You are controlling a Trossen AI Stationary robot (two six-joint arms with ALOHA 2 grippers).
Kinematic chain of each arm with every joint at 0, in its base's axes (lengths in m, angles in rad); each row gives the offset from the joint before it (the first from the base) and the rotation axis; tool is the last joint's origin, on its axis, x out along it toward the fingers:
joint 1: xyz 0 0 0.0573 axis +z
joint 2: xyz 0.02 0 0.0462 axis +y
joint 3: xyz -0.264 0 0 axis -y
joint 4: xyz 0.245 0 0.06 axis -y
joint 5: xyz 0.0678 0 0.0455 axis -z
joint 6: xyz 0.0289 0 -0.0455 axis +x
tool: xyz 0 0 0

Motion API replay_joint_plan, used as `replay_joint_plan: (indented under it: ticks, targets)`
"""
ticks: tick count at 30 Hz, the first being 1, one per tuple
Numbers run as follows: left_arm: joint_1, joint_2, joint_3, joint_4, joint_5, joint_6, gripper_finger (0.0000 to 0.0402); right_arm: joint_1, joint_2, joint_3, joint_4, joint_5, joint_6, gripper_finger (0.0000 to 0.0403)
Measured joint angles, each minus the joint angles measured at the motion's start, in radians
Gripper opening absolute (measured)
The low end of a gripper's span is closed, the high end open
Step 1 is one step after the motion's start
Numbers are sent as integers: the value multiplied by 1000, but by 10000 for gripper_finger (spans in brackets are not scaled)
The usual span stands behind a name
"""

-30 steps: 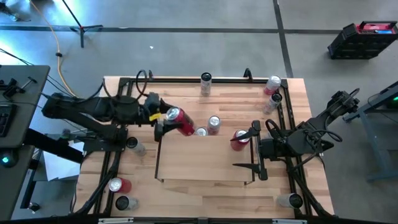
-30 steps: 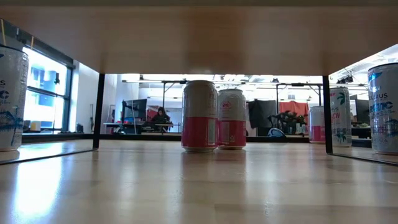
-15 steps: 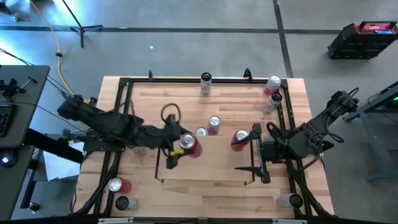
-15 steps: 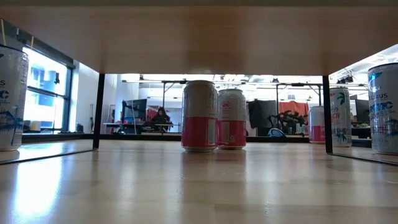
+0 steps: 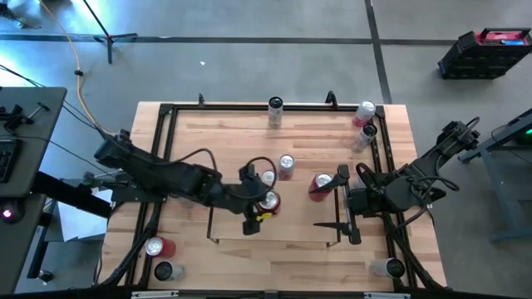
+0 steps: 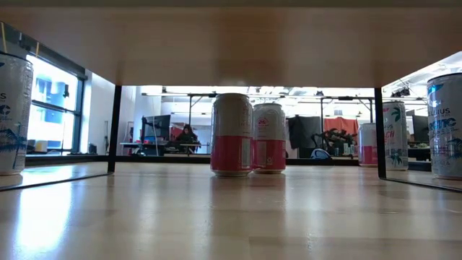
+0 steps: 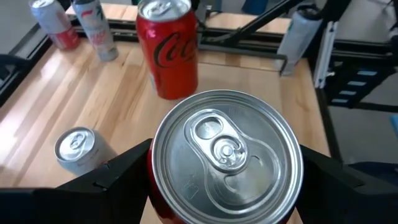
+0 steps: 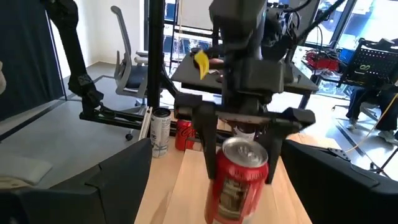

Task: Place canned beverage on shelf
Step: Put the top red-black soda can on the shelf aligned with the other red-black soda cans

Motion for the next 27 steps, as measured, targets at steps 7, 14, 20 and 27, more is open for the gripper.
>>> replay_joint_plan:
  ticks: [7, 14, 20, 27]
  targets:
    - [8, 57, 1, 3, -40, 6, 298, 0, 0, 0, -9, 0, 0, 344]
    - [23, 83, 1, 10, -43, -49, 298, 0, 0, 0, -11, 0, 8, 344]
    - [41, 97, 1, 14, -44, -121, 304, 0, 0, 0, -18, 0, 24, 344]
    - [51, 103, 1, 49, -44, -133, 309, 0, 2, 0, -23, 0, 24, 344]
